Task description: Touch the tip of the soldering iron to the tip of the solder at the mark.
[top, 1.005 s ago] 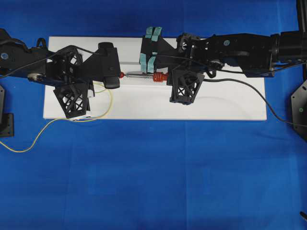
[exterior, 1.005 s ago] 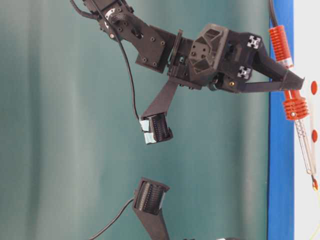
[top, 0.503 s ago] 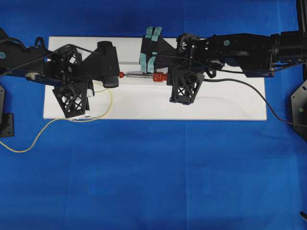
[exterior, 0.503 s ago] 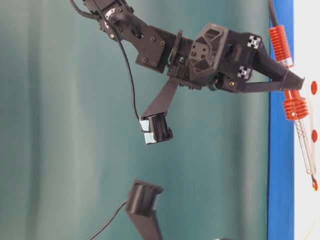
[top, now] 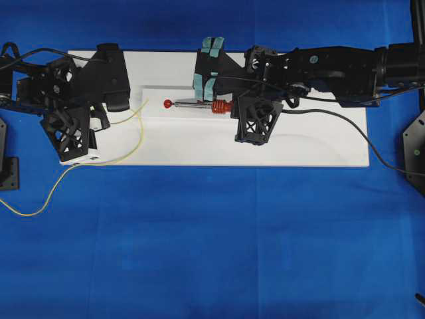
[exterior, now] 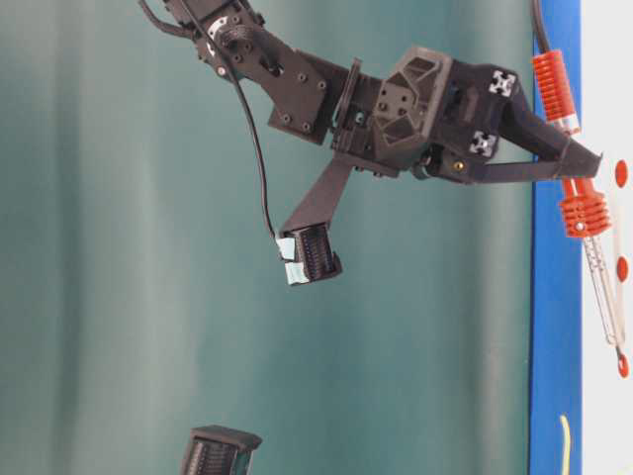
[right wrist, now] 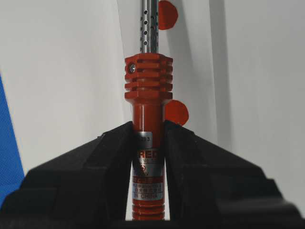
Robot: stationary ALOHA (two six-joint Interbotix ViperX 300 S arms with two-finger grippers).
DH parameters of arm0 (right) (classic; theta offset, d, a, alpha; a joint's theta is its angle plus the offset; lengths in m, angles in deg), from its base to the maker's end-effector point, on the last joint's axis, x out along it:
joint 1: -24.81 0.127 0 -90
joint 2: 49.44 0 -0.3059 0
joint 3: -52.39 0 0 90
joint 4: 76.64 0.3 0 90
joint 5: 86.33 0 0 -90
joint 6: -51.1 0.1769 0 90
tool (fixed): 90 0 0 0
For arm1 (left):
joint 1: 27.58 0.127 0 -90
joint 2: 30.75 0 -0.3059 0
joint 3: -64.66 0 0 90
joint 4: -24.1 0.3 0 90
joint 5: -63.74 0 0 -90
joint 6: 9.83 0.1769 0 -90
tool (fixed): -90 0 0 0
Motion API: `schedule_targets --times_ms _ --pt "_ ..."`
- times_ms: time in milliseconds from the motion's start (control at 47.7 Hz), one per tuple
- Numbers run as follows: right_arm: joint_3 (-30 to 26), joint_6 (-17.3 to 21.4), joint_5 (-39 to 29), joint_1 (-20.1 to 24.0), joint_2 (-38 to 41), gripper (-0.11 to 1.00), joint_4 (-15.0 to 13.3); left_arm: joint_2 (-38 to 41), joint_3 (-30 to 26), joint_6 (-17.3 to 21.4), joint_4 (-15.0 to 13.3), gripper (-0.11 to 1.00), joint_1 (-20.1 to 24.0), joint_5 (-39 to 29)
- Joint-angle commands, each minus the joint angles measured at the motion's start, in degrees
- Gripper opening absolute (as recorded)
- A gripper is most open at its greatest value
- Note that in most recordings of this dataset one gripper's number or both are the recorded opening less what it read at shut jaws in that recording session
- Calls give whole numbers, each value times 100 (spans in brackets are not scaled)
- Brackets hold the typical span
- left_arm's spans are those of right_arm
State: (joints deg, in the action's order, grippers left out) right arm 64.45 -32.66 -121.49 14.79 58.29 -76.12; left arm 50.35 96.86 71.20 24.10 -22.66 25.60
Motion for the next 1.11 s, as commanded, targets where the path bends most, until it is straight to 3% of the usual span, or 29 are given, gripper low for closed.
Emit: schedule_targets --times_ms 0,503,1089 --pt "-105 0 18 0 -132 6 -26 -79 -62 9 9 1 -18 18" --pt "896 97 -343 0 -1600 6 -211 -79 -79 0 0 1 -9 18" --pt "1072 237 -483 0 -1740 6 -220 158 -378 26 9 1 -18 18"
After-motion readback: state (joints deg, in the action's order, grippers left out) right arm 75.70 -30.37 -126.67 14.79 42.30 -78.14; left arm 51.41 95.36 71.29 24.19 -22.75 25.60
